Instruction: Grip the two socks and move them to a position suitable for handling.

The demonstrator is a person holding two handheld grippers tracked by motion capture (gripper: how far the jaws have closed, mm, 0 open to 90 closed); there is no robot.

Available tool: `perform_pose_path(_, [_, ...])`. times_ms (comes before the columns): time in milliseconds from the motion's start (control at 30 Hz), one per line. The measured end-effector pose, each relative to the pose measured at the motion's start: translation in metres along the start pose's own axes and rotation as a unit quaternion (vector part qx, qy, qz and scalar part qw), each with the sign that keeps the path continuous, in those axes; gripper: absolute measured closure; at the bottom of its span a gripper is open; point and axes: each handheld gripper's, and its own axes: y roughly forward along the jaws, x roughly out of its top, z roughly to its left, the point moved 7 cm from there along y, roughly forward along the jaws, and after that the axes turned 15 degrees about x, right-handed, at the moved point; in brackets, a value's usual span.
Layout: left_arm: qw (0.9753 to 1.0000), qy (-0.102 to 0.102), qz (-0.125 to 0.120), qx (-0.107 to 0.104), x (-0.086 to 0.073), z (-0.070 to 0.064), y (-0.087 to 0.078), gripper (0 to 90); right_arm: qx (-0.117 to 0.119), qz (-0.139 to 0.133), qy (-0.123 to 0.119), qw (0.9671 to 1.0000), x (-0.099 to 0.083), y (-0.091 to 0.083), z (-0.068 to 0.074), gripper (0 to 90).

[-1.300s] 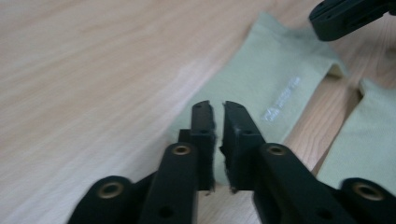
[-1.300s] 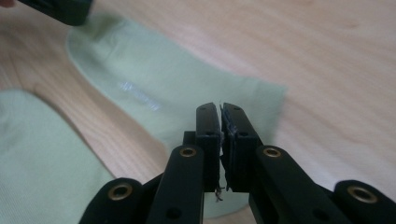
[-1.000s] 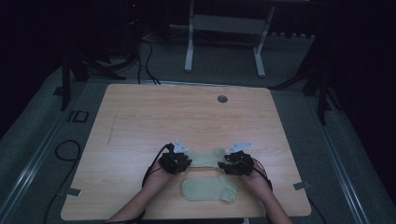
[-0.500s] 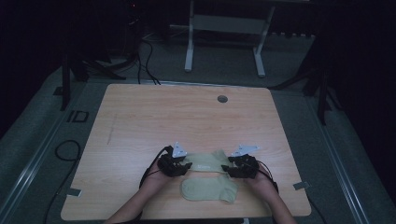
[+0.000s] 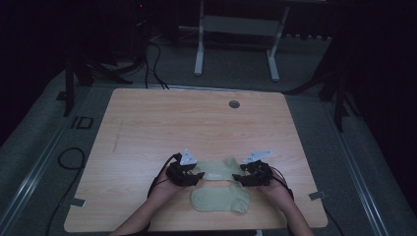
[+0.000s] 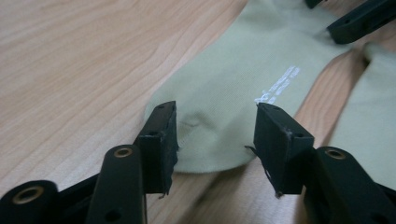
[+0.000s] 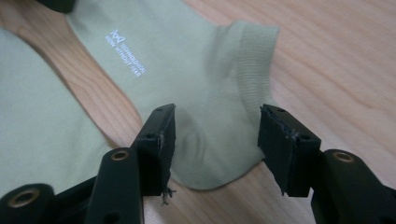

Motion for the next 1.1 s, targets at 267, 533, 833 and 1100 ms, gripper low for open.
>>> perform_pose_path(267, [0.9995, -0.025, -0.015, -0.007, 0.006, 0.003, -0.032, 42.7, 0.002, -0.038, 0.006, 0.9992, 0.012, -0.020, 0.012, 46.0])
perform_pose_path(533, [0.9986, -0.013, 0.016, -0.049, -0.015, -0.010, -0.053, 41.0, 0.018, -0.024, 0.004, 0.9995, -0.005, -0.026, 0.040, 53.3])
perform_pose_path(833, [0.9968, 0.003, 0.053, -0.060, -0.036, -0.028, -0.054, 42.6, 0.008, 0.007, 0.017, 0.9998, -0.036, -0.025, 0.052, 66.1])
perform_pose_path(1100, [0.9959, 0.004, 0.070, -0.056, -0.047, -0.032, -0.048, 51.0, 0.008, 0.015, 0.030, 0.9994, -0.045, -0.024, 0.052, 73.7])
